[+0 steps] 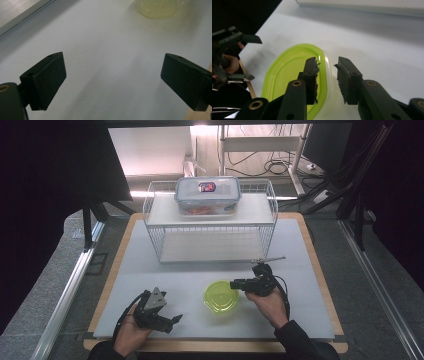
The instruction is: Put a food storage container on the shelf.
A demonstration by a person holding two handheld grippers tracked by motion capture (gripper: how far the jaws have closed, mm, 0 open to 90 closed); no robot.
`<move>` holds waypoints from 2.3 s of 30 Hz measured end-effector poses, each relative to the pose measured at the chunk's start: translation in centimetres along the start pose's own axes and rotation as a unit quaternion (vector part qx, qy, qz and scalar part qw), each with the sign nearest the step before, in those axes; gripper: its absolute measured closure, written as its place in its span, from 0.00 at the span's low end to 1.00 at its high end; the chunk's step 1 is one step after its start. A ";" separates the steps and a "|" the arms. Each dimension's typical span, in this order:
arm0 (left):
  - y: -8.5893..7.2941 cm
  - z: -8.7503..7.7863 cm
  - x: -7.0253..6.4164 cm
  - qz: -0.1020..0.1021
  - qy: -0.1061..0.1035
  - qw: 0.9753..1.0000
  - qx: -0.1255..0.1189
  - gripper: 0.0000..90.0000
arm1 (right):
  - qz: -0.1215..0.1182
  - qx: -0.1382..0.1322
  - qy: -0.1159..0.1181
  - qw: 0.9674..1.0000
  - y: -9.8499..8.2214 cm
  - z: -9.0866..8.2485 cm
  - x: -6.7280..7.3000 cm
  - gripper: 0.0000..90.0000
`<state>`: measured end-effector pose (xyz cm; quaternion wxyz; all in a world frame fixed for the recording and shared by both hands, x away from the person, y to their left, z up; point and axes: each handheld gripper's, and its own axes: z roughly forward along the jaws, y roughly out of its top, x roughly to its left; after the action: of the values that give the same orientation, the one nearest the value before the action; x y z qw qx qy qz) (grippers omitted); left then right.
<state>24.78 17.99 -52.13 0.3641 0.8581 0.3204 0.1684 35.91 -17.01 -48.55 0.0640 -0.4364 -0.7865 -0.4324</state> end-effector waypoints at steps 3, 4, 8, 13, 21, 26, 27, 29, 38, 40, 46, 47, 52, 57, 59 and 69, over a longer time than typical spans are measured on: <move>0.0 0.0 0.0 0.000 0.001 1.000 0.000 0.07 | -0.006 0.011 0.005 1.000 0.6 0.7 -0.1 0.75; 0.0 0.0 0.0 0.000 0.000 1.000 -0.001 0.07 | -0.008 0.016 0.010 1.000 0.7 1.0 -0.2 0.75; 0.0 0.0 0.0 0.001 0.000 1.000 0.000 0.07 | -0.012 0.026 0.021 0.999 0.8 1.8 -0.3 0.87; 0.0 0.0 0.0 0.001 0.000 1.000 0.000 0.07 | 0.011 0.036 0.039 0.999 0.7 1.6 -0.7 0.89; 0.0 0.0 0.0 0.001 0.000 1.000 0.000 0.07 | 0.040 0.025 0.077 0.996 0.8 1.3 -0.9 0.91; 0.0 0.0 0.0 0.002 0.000 1.000 0.001 0.07 | -0.011 0.033 0.038 0.999 0.9 1.5 -0.6 0.87; 0.0 0.0 0.0 0.002 0.000 1.000 0.001 0.07 | -0.013 0.032 0.033 0.999 0.9 1.5 -0.7 0.81; 0.0 0.0 0.0 0.002 0.000 1.000 0.001 0.07 | -0.013 0.027 0.031 0.999 1.0 1.8 -0.9 0.74; 0.0 0.1 0.0 0.003 -0.002 1.000 0.002 0.07 | 0.019 0.038 0.075 0.996 1.3 2.4 -1.6 0.89; 0.0 0.1 0.0 0.004 -0.002 1.000 0.002 0.07 | 0.035 0.039 0.091 0.994 1.3 2.2 -1.7 0.91; 0.0 0.1 -0.1 0.004 -0.002 1.000 0.002 0.07 | 0.055 0.034 0.107 0.992 1.2 1.8 -1.8 0.91; 0.0 0.1 -0.1 0.004 -0.002 1.000 0.002 0.07 | 0.048 0.035 0.103 0.993 1.3 1.8 -1.7 0.91; 0.0 0.1 -0.1 0.004 -0.002 1.000 0.003 0.07 | -0.009 0.035 0.038 0.999 0.8 1.2 -1.3 0.76; 0.0 0.1 -0.1 0.004 -0.003 1.000 0.004 0.07 | -0.012 0.034 0.023 0.999 0.0 0.2 -1.2 0.77; 0.0 0.2 -0.1 0.004 -0.003 1.000 0.004 0.07 | -0.011 0.035 0.032 0.999 -0.3 0.2 -1.1 0.83; 0.0 0.1 -0.1 0.004 -0.003 1.000 0.002 0.07 | 0.043 0.043 0.081 0.995 -0.3 0.0 -0.9 0.91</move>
<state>24.76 17.83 -52.19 0.3621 0.8609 0.3161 0.1670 36.21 -17.65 -49.12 0.1648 -0.4301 -0.7769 -0.4293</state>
